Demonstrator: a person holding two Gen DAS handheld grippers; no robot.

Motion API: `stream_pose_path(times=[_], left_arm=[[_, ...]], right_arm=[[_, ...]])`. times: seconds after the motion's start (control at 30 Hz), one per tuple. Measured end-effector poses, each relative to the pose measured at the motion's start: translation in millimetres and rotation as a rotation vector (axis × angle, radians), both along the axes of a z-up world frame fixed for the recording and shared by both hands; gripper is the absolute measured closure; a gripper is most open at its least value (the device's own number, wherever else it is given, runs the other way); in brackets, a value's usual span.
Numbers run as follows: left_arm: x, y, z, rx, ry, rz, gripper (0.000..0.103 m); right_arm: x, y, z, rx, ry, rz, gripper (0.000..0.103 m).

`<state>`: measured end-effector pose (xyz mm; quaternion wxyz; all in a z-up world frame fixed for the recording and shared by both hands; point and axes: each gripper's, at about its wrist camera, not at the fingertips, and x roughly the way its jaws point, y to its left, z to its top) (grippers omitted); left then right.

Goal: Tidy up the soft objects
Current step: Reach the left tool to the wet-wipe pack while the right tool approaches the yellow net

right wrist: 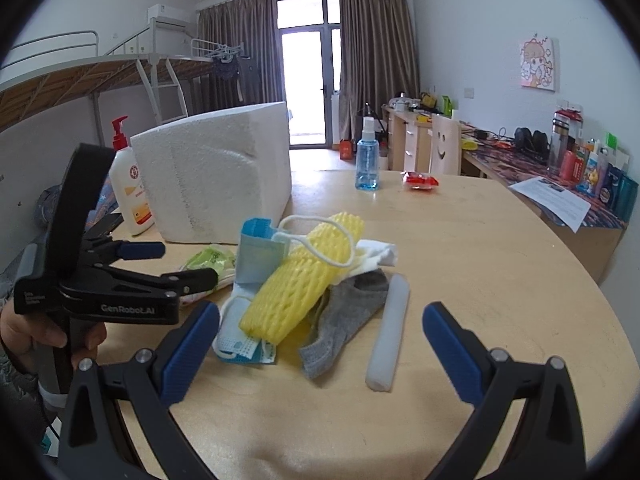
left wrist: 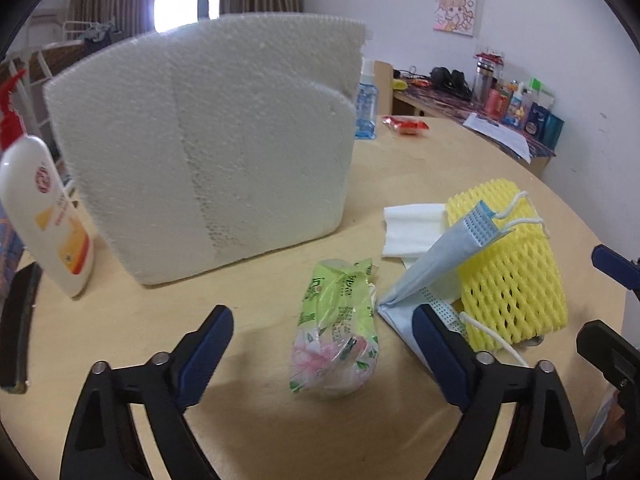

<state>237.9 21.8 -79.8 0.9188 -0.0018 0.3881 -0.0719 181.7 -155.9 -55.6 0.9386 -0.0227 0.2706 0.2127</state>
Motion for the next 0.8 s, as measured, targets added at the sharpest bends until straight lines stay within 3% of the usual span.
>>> stream_pose_path(times=[0.13,0.53,0.8], left_arm=[[3.6,2.1,-1.8,-0.019,0.018,-0.016,0.022],[10.6,4.6,-10.8,-0.032,0.069,-0.043,0.058],[9.2,9.6,-9.4,-0.075,0.069,-0.080,0.069]], right_arm=[[5.0,3.5,-0.8,-0.005,0.011,0.010,0.000],[14.6,13.9,-1.9,-0.024,0.020,0.039,0.000],[21.6,15.8,-0.9,-0.022,0.041,0.053,0.000]])
